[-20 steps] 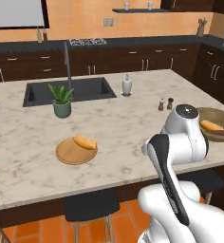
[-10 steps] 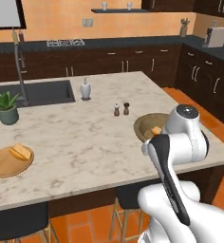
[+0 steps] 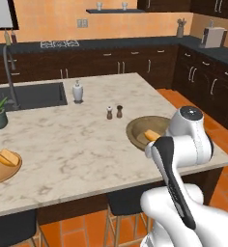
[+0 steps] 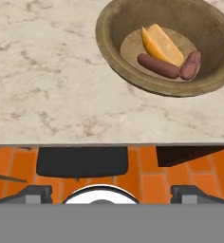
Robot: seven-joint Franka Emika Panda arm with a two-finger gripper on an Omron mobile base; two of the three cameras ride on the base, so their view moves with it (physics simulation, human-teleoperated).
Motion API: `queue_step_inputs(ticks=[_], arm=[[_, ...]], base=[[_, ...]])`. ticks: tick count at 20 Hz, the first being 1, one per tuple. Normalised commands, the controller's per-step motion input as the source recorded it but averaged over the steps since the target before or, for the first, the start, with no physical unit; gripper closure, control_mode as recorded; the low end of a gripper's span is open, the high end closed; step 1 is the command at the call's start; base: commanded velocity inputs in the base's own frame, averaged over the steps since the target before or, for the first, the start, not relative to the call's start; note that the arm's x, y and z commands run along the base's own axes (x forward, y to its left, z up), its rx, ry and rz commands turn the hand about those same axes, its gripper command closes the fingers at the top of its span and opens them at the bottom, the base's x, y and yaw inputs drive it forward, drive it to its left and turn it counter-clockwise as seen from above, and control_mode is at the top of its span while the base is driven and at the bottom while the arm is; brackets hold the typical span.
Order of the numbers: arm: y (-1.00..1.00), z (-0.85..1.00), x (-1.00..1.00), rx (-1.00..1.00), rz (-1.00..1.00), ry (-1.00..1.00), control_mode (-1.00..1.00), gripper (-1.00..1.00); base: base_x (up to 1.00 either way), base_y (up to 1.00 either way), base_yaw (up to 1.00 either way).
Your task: Place one bun and one sausage from the bowl on each plate.
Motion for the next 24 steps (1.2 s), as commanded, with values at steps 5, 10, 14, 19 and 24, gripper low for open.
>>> queue_step_inputs(ticks=[5, 10, 14, 19, 24], arm=[[0.00, 0.00, 0.00, 0.00, 0.00, 0.00, 1.00, -1.00], [0.00, 0.12, 0.14, 0.00, 0.01, 0.00, -1.00, -1.00], [-0.35, 0.32, 0.90, 0.03, 0.11, 0.08, -1.00, -1.00], [-0.32, -0.01, 0.95, -0.02, -0.01, 0.18, -1.00, -1.00], [-0.34, -0.27, 0.98, 0.00, 0.00, 0.27, -1.00, -1.00]], base=[[0.01, -0.43, -0.07], [0.00, 0.00, 0.00], [0.00, 0.00, 0.00], [0.00, 0.00, 0.00], [0.00, 0.00, 0.00]])
